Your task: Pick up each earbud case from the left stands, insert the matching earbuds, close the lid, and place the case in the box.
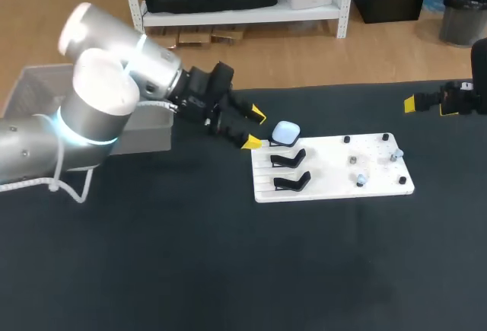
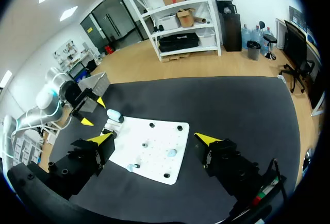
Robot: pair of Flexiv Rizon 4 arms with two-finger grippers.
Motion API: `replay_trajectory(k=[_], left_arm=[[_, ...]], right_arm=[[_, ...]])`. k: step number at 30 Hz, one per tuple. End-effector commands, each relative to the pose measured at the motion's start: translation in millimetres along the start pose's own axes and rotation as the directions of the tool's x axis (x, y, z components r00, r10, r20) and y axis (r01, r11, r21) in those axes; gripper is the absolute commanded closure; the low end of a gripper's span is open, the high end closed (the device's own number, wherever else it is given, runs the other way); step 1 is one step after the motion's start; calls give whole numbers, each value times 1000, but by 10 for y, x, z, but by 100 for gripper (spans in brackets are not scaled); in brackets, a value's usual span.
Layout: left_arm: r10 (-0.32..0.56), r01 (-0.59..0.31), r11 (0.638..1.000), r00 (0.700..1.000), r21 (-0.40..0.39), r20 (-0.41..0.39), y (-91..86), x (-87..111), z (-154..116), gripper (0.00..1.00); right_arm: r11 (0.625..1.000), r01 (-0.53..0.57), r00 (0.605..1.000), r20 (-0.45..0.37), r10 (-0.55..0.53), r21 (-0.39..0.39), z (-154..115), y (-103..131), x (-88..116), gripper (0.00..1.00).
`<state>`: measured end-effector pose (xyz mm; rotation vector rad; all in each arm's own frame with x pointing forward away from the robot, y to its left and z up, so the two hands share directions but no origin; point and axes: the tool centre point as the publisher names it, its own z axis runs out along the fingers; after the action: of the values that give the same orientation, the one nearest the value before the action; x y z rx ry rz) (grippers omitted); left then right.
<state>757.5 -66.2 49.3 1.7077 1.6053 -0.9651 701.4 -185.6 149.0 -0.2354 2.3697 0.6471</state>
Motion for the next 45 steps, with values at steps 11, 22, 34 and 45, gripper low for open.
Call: replay_trajectory(k=[11, 22, 34, 45], left_arm=[[10, -10, 999, 1000, 31, 19, 216, 40, 228, 43], [8, -8, 999, 1000, 32, 10, 321, 43, 364, 55], [-17, 16, 999, 999, 34, 30, 388, 62, 472, 63], [-40, 38, 998, 998, 42, 54, 384, 51, 509, 65]], right_arm=[[1000, 0, 1000, -1, 0, 1, -2, -1, 0, 0], [1000, 0, 1000, -1, 0, 1, -2, -1, 0, 0], [1000, 0, 1000, -1, 0, 1, -2, -1, 0, 0], [1000, 0, 1000, -1, 0, 1, -2, -1, 0, 0]])
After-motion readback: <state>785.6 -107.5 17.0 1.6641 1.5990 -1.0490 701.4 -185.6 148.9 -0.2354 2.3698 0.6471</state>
